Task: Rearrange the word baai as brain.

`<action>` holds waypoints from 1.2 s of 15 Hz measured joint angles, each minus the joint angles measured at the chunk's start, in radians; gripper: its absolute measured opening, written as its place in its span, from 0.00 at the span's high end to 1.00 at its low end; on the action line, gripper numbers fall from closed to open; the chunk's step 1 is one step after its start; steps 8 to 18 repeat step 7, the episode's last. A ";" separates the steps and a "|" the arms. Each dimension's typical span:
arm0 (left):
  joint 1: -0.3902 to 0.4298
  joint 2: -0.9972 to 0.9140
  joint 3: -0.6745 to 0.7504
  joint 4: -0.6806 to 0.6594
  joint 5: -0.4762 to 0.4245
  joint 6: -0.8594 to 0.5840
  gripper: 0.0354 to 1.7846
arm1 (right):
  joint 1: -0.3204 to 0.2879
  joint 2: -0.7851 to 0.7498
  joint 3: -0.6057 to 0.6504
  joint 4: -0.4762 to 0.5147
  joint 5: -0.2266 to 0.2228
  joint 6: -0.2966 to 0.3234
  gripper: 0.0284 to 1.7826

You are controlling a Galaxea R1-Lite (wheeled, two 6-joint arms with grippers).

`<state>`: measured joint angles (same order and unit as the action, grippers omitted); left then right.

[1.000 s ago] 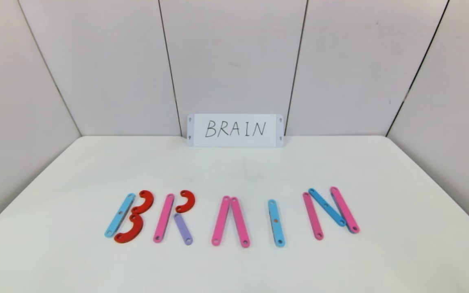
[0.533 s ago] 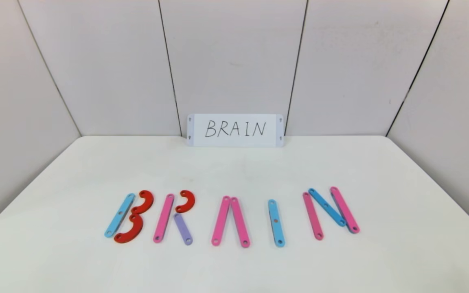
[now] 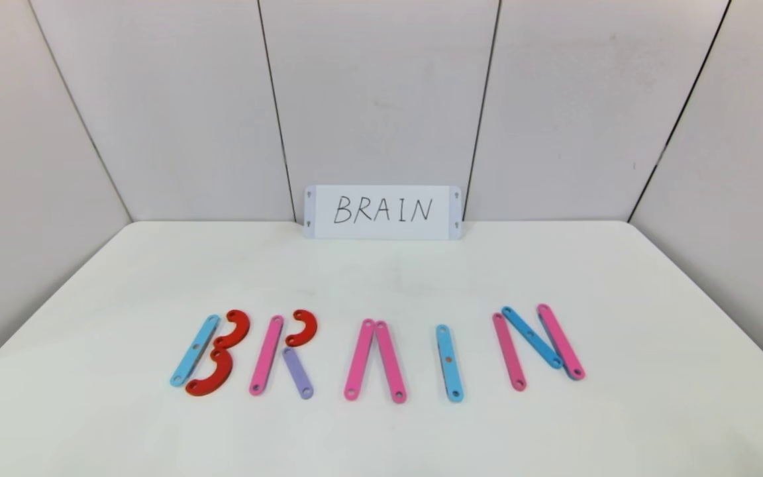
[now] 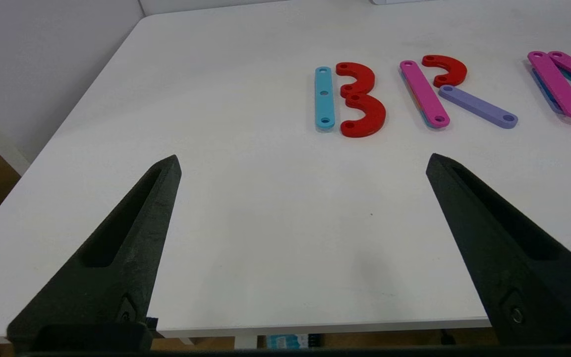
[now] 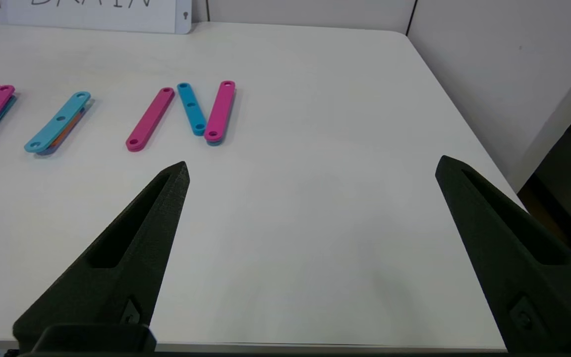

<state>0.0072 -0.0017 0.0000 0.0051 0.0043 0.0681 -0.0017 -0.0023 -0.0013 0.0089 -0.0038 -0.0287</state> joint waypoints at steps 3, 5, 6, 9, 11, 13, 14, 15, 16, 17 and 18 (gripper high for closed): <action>0.000 0.000 0.000 0.000 0.000 -0.001 0.03 | 0.000 0.000 0.000 0.000 0.000 0.013 0.02; 0.000 0.000 0.000 -0.001 0.001 -0.003 0.03 | 0.000 0.000 0.000 -0.001 0.000 0.013 0.02; 0.000 0.000 0.000 -0.001 0.001 -0.002 0.03 | 0.000 0.000 0.000 -0.002 0.000 0.018 0.02; 0.000 0.000 0.000 -0.001 0.000 0.000 0.03 | 0.000 0.000 0.000 -0.004 0.000 0.023 0.02; 0.000 0.000 0.000 -0.001 0.000 0.000 0.03 | 0.000 0.000 0.000 -0.004 0.000 0.023 0.02; 0.000 0.000 0.000 -0.001 0.000 0.000 0.03 | 0.000 0.000 0.000 -0.004 0.000 0.023 0.02; 0.000 0.000 0.000 -0.001 0.000 0.000 0.03 | 0.000 0.000 0.000 -0.004 0.000 0.023 0.02; 0.000 0.000 0.000 -0.001 0.000 0.000 0.03 | 0.000 0.000 0.000 -0.004 0.000 0.023 0.02; 0.000 0.000 0.000 -0.001 0.000 0.000 0.03 | 0.000 0.000 0.000 -0.004 0.000 0.023 0.02; 0.000 0.000 0.000 -0.001 0.000 0.000 0.03 | 0.000 0.000 0.000 -0.004 0.000 0.023 0.02; 0.000 0.000 0.000 -0.001 0.000 0.000 0.03 | 0.000 0.000 0.000 -0.004 0.000 0.023 0.02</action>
